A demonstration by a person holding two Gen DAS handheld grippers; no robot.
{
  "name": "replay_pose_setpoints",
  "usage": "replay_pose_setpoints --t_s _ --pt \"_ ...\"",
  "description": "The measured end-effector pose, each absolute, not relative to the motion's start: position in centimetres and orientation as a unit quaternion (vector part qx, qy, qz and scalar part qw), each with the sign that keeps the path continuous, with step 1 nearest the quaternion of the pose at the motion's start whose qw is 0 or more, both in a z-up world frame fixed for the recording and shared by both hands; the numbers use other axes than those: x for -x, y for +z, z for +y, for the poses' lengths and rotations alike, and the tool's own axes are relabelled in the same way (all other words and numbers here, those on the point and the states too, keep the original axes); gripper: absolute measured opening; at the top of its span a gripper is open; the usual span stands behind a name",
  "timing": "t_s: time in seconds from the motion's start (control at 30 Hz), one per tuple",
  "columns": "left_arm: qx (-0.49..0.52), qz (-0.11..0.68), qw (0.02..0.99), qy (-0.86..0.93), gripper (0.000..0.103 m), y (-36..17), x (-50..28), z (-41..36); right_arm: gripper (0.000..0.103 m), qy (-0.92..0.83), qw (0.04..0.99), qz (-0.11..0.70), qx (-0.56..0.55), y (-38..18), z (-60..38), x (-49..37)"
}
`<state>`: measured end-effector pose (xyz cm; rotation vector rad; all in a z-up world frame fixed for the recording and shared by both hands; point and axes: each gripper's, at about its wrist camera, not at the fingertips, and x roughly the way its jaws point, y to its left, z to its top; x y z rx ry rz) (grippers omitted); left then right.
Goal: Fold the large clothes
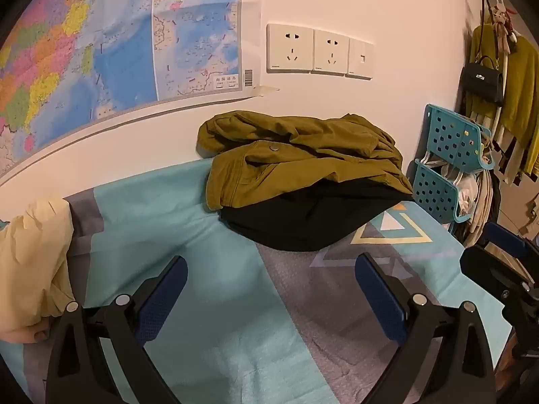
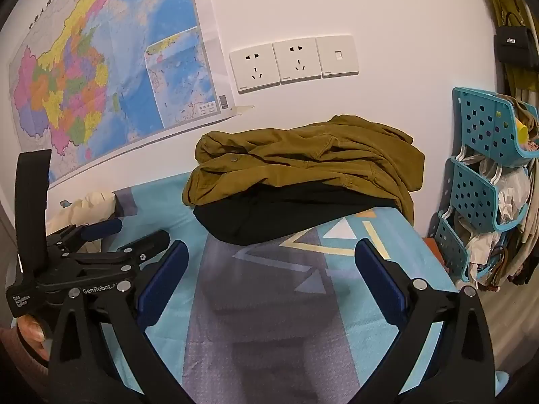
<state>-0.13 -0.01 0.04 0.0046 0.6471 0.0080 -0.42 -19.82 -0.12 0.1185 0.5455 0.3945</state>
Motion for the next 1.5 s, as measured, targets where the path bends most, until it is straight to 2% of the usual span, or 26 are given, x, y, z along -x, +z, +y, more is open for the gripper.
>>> replay_pose_setpoints --t_s 1.5 --pt "0.002 0.322 0.947 0.000 0.096 0.50 0.02 -0.22 0.097 0.198 0.942 0.266 -0.057 -0.28 -19.66 0.07"
